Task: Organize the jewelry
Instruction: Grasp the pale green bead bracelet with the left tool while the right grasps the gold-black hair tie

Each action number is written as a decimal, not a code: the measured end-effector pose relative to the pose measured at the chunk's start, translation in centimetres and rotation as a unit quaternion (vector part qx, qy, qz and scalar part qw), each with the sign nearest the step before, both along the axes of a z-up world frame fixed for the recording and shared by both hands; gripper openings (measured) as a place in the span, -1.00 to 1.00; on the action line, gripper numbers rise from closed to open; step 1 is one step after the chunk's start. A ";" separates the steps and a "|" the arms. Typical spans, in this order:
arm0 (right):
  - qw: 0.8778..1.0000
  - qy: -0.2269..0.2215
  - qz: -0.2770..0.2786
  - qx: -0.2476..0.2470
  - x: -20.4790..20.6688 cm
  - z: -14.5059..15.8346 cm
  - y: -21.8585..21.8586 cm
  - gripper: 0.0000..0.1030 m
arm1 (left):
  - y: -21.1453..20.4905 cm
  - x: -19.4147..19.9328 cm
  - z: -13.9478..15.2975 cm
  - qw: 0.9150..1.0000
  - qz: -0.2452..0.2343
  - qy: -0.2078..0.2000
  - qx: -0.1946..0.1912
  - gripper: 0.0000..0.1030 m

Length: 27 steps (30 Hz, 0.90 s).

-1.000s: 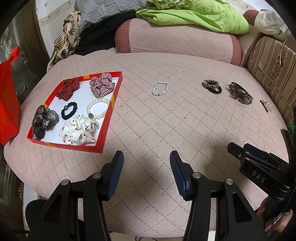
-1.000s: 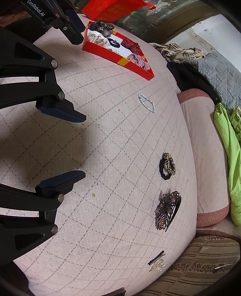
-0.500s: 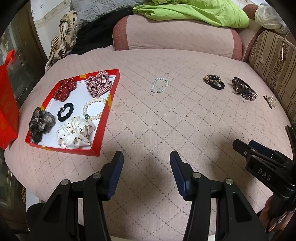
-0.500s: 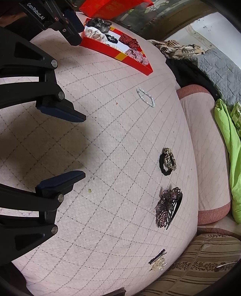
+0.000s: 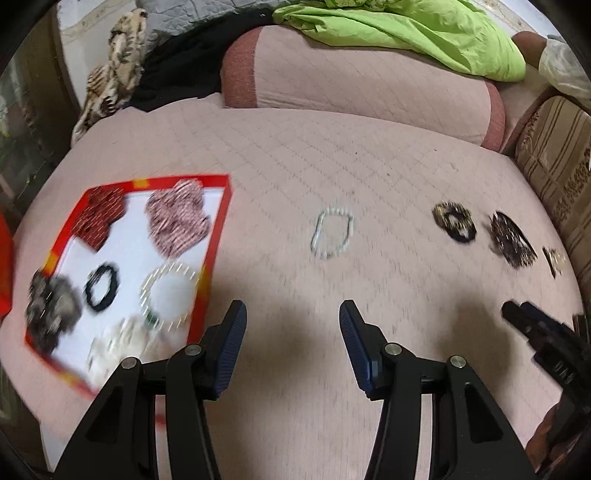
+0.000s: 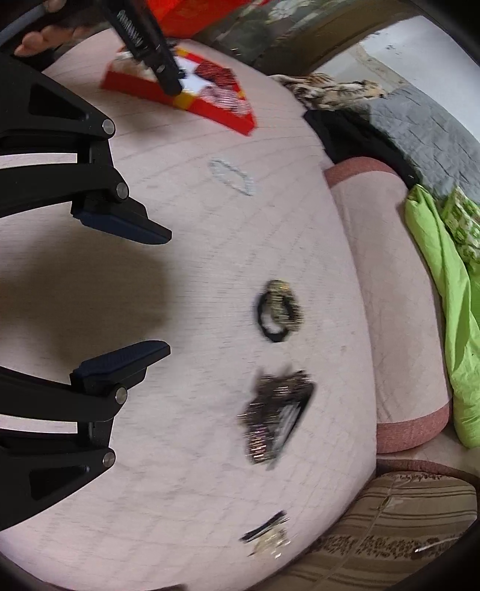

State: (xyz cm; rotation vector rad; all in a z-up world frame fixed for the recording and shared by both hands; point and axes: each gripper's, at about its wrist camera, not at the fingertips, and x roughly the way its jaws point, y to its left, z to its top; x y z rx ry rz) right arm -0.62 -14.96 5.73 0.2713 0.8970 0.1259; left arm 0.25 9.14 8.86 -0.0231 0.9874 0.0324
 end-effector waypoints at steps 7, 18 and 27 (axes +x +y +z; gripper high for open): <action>1.000 0.007 -0.010 0.017 7.5 -0.4 -0.5 0.11 | 0.5 6.4 -2.8 0.999 -0.010 0.015 -0.030 -0.04; 0.998 0.051 -0.041 -0.012 13.9 -3.6 -0.6 -0.26 | -0.1 11.2 -6.7 0.999 -0.014 0.025 -0.027 -0.13; 0.999 0.038 -0.025 -0.011 12.9 -2.3 -0.6 -0.85 | -1.9 10.6 -6.3 0.998 -0.053 0.019 0.010 -0.90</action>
